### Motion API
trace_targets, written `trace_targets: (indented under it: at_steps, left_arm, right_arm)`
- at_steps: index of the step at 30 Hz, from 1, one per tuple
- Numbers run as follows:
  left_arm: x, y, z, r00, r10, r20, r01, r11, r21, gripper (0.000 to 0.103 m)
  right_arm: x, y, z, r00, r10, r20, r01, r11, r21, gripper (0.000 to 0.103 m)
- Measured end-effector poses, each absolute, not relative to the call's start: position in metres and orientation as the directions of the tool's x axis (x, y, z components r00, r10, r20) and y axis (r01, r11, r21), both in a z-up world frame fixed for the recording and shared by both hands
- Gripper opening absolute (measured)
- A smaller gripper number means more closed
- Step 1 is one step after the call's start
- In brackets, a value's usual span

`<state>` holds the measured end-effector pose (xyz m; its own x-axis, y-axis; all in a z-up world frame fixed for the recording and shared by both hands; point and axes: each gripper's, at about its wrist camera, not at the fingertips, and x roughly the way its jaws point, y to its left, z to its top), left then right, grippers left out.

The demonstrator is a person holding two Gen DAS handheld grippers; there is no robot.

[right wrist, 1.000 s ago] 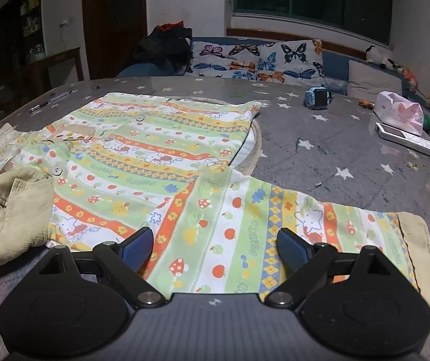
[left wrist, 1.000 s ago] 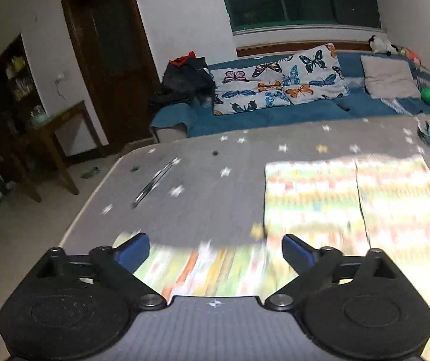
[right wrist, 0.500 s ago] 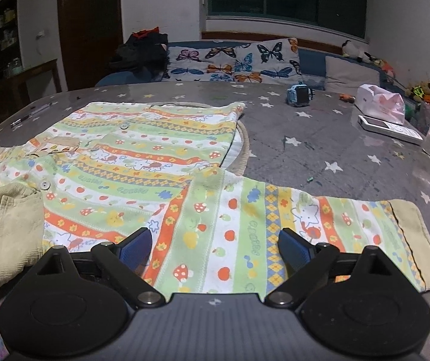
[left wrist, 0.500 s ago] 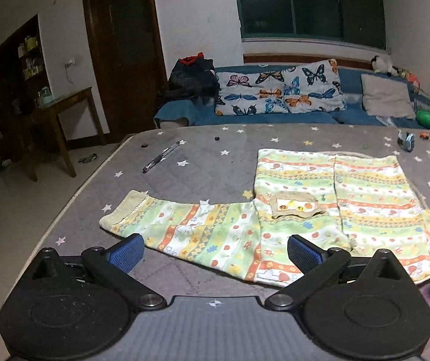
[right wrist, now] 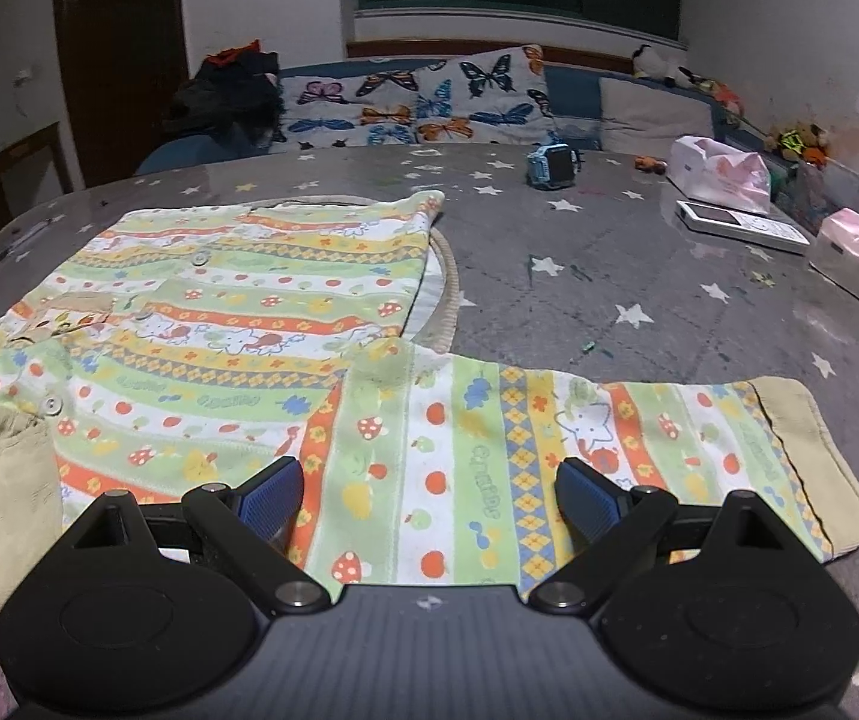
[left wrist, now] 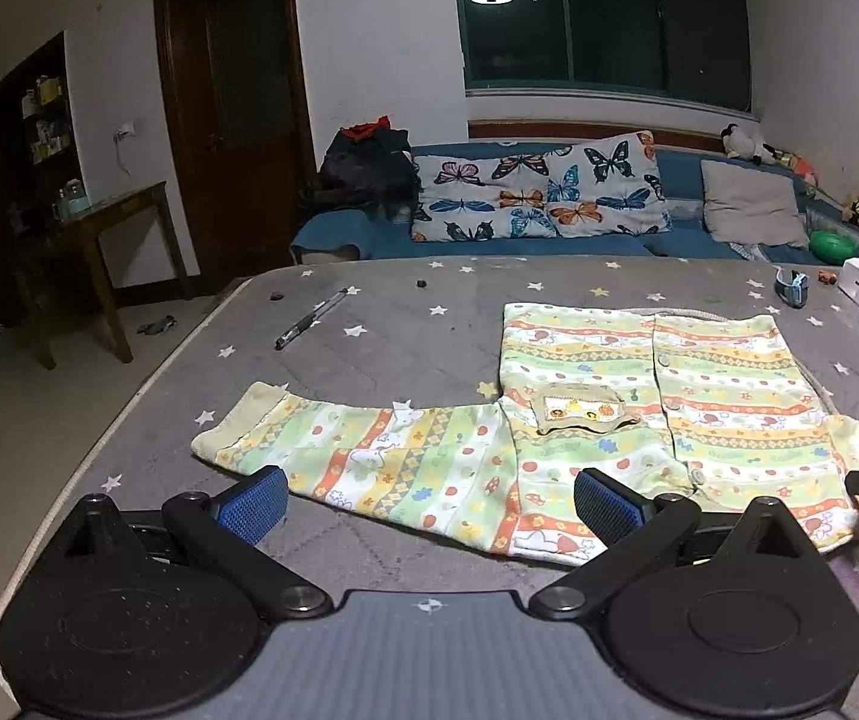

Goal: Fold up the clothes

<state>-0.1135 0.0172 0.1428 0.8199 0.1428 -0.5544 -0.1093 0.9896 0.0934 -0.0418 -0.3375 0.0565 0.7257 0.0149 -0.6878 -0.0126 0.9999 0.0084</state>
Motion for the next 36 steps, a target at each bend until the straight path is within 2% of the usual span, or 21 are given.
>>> trace_targets:
  at_steps: [11,20,36]
  left_arm:
    - [-0.106,0.032,0.134,0.826,0.084,-0.558,-0.053,0.996,0.071,0.103]
    - [-0.1,0.047,0.126,0.835,0.026,-0.549,-0.037,0.999,-0.01,0.103]
    - [-0.103,0.062,0.117,0.826,0.047,-0.562,-0.063,0.998,-0.009,0.103]
  right_arm:
    - [-0.034,-0.327,0.053,0.739,-0.079,-0.669,0.077,0.996,-0.033,0.095]
    - [-0.032,-0.315,0.056,0.729,-0.142,-0.669,0.108,0.99,-0.093,0.096]
    - [-0.031,-0.306,0.061,0.708,-0.199,-0.678,0.134,0.98,-0.148,0.096]
